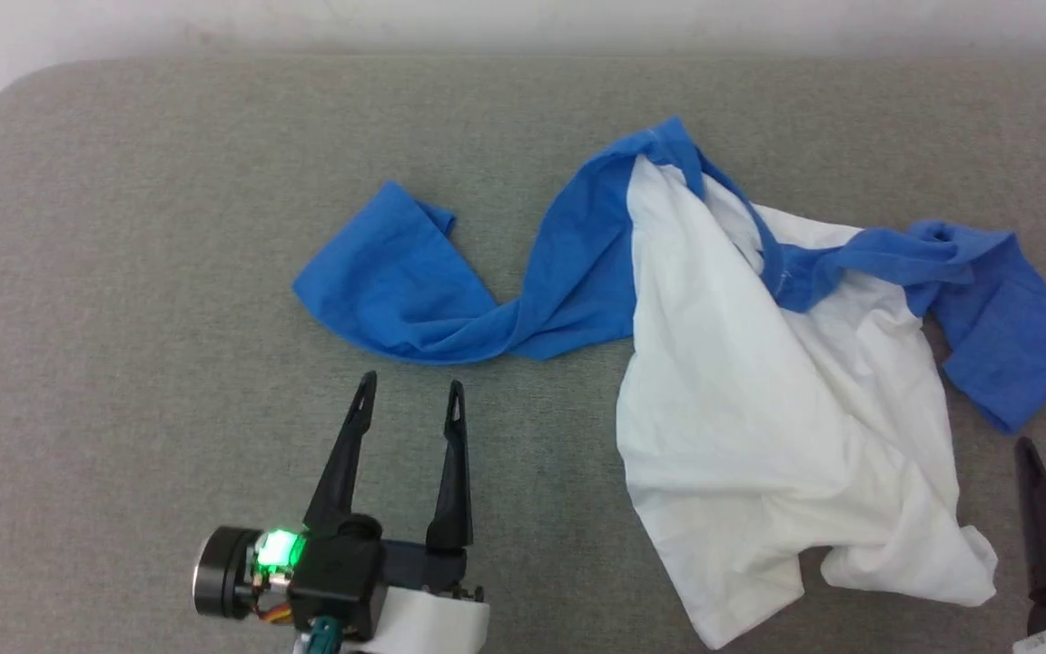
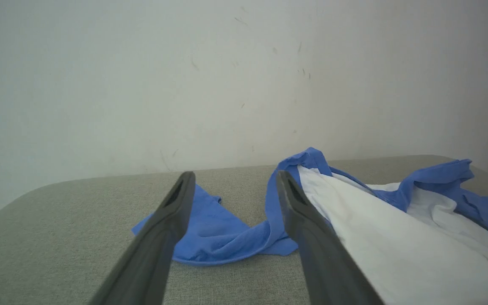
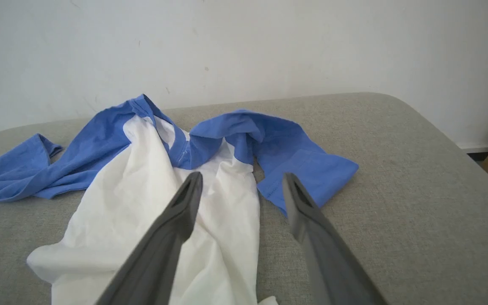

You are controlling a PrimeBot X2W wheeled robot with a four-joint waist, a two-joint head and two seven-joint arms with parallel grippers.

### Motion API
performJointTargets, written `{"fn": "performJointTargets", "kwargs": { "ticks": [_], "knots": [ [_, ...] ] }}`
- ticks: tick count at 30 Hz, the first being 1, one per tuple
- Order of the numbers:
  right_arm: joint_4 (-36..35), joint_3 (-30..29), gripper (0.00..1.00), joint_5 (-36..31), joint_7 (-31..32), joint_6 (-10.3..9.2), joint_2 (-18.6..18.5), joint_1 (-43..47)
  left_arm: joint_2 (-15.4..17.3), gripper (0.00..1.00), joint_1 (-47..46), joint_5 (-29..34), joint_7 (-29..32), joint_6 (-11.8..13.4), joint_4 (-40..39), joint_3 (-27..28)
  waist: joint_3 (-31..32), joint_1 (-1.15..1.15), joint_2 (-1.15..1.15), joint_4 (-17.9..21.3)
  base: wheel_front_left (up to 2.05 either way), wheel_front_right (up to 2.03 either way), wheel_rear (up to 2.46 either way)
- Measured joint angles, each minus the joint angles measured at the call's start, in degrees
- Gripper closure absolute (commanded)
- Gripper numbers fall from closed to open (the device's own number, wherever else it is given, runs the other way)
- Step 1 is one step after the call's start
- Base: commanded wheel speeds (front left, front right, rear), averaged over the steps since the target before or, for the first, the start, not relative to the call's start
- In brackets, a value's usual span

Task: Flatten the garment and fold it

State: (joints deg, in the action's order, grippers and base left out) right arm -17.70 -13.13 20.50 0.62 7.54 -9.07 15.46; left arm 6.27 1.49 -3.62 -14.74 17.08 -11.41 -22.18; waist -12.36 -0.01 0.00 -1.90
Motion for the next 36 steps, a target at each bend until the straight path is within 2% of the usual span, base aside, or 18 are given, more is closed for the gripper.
{"fn": "performJointTargets", "kwargs": {
  "ticks": [3,5,7,10,13,19,22,23,24,27,30,33,36],
  "knots": [
    [-2.78,0.15,0.00,-0.90,1.91,0.00,0.81,-0.23,2.01,0.00,-2.64,2.35,0.80,-1.10,2.42,-0.37,-0.24,0.00,0.00,0.87,0.00,0.00,0.00],
    [-3.87,0.33,0.00,-0.96,2.70,0.00,0.87,-0.54,3.45,0.00,-5.89,4.19,4.01,-2.58,4.23,-0.93,-0.77,0.01,0.00,1.18,0.00,0.00,0.00],
    [-4.52,0.52,0.00,-0.94,3.35,0.00,0.78,-1.24,5.71,0.00,-10.00,6.69,9.43,-5.17,6.79,-2.24,-1.41,0.01,0.00,1.43,0.00,0.00,0.00],
    [-5.11,0.94,0.00,-0.75,3.90,0.00,0.38,-1.44,8.48,0.00,-15.80,8.68,18.66,-10.36,11.60,-4.17,-2.49,0.01,0.00,1.79,0.00,0.00,0.00],
    [-5.24,1.68,0.00,-0.10,4.36,0.00,-0.24,-1.71,10.37,0.00,-21.22,10.23,23.41,-14.14,15.55,-5.56,-3.73,0.01,0.00,2.22,0.00,0.00,0.00],
    [-4.82,2.81,0.00,1.81,4.39,0.00,-1.93,-3.05,11.16,0.00,-27.32,11.14,28.95,-18.62,25.16,-7.01,-6.07,0.02,0.00,3.57,0.00,0.00,0.00],
    [-4.33,2.88,0.00,2.37,4.37,0.00,-2.38,-3.61,10.87,0.02,-28.21,9.56,29.33,-19.62,28.46,-6.83,-6.65,0.01,0.00,4.53,0.00,0.00,0.00],
    [-4.23,2.80,0.00,2.37,4.36,0.00,-2.49,-3.61,10.88,0.54,-28.81,9.26,29.14,-19.86,29.08,-6.84,-6.77,0.01,0.00,4.81,0.00,0.00,0.00],
    [-4.10,2.67,0.00,2.37,4.37,0.00,-2.58,-3.60,10.79,1.00,-29.16,8.88,28.66,-19.97,29.44,-6.62,-6.84,0.01,0.00,5.03,0.00,0.00,0.00],
    [-3.97,2.42,0.00,2.36,4.37,0.00,-2.56,-3.60,10.18,1.00,-28.93,7.57,27.31,-19.97,29.60,-6.33,-6.46,0.02,0.00,5.29,0.00,0.00,0.00],
    [-4.04,2.27,0.00,2.35,4.39,0.00,-2.32,-3.58,10.37,1.00,-27.76,4.58,26.76,-19.37,26.83,-3.79,-5.70,0.02,0.00,5.10,0.00,0.00,0.00],
    [-4.15,2.35,0.00,2.34,4.48,0.00,-1.81,-3.45,11.06,1.00,-26.44,0.68,28.07,-18.40,19.34,0.03,-5.13,0.01,0.00,4.57,0.00,0.00,0.00],
    [-4.15,2.66,0.00,2.36,4.76,0.00,-1.71,-3.42,14.35,1.00,-25.98,-1.00,32.49,-17.44,10.50,4.10,-4.93,0.01,0.00,4.08,0.00,0.00,0.00]
  ]
}}
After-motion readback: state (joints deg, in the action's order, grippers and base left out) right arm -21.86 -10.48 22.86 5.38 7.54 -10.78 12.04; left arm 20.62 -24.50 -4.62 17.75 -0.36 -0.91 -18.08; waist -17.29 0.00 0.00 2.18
